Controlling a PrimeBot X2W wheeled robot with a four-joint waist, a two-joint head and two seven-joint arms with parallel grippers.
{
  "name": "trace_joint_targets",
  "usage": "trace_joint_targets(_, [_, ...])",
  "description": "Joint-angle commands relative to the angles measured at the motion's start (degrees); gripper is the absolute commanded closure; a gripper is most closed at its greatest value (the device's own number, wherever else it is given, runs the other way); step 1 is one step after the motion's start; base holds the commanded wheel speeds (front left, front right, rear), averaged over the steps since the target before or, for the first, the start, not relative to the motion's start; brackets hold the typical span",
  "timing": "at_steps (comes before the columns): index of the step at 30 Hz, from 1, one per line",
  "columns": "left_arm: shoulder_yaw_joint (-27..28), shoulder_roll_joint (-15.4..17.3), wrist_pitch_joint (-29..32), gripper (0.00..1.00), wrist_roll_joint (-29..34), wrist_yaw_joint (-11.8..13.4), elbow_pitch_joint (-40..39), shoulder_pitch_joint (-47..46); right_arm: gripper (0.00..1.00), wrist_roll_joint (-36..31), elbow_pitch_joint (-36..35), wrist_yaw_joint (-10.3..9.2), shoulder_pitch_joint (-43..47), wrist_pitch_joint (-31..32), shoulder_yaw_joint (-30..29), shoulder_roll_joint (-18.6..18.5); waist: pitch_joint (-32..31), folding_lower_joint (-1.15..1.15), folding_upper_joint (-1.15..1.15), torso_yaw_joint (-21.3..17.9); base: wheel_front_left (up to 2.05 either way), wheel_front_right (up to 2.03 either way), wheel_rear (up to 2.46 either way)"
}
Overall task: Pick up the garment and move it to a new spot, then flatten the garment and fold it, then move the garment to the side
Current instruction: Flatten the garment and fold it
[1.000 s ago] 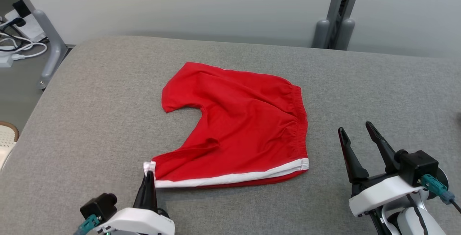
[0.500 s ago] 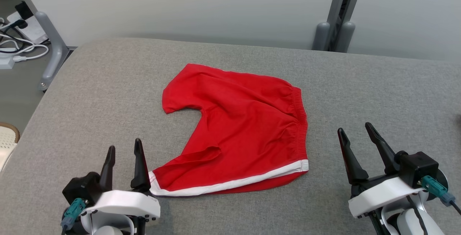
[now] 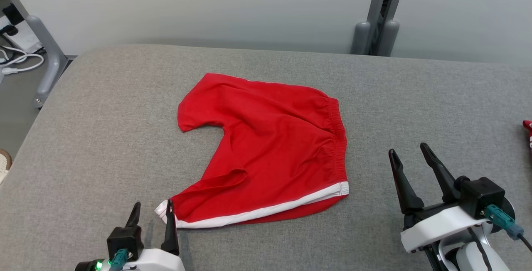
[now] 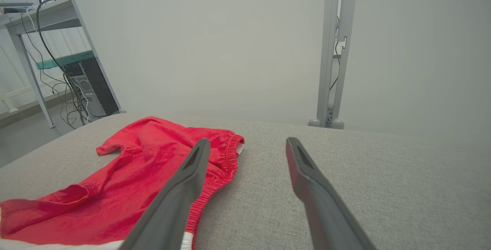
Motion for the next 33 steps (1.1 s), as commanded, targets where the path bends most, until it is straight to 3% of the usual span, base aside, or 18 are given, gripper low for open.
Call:
trace_joint_targets(1, [-0.08,0.19,0.02,0.00,0.23,0.53,1.21,-1.08,0.00,-0.02,-0.04,0.00,0.28,-0.38,0.00,-0.16,0.10,0.00,0.00,-0.04,0.00,0.00,0.00])
trace_joint_targets(16, [-1.05,-0.31,4.58,0.00,-3.08,-0.98,9.68,-5.48,0.00,0.24,0.47,0.00,-0.57,-0.11,0.13,-0.69,1.34,0.00,0.00,-0.65,0.00,0.00,0.00])
trace_joint_targets(17, [-1.05,-0.33,4.83,0.12,-3.36,-1.05,9.97,-5.58,0.00,0.24,0.48,0.00,-0.59,-0.11,0.13,-0.68,1.43,0.00,0.00,-0.69,0.00,0.00,0.00])
trace_joint_targets(18, [-1.08,-0.35,4.96,0.40,-3.53,-1.07,10.13,-5.85,0.00,0.22,0.48,0.00,-0.60,-0.08,0.10,-0.68,1.53,0.00,0.00,-0.72,0.00,0.00,0.00])
trace_joint_targets(19, [-1.03,-0.34,4.94,0.55,-3.83,-1.18,10.17,-6.15,0.00,0.20,0.48,0.00,-0.61,-0.08,0.09,-0.66,1.61,0.00,0.00,-0.75,0.00,0.00,0.00])
trace_joint_targets(20, [-1.06,-0.37,4.85,0.86,-3.91,-1.26,10.24,-6.42,0.00,0.18,0.48,0.00,-0.60,-0.09,0.06,-0.65,1.69,0.00,0.00,-0.76,0.00,0.00,0.00])
trace_joint_targets(21, [-1.11,-0.38,4.79,1.00,-4.14,-1.48,10.30,-6.55,0.00,0.19,0.52,0.00,-0.58,-0.09,0.04,-0.62,1.77,0.00,0.00,-0.76,0.00,0.00,0.00])
trace_joint_targets(33, [-0.44,-0.63,1.51,1.00,-7.05,-2.77,6.69,-5.07,0.00,1.49,3.80,0.00,1.01,1.75,0.90,0.03,0.93,0.00,0.00,-0.18,0.00,0.00,0.00])
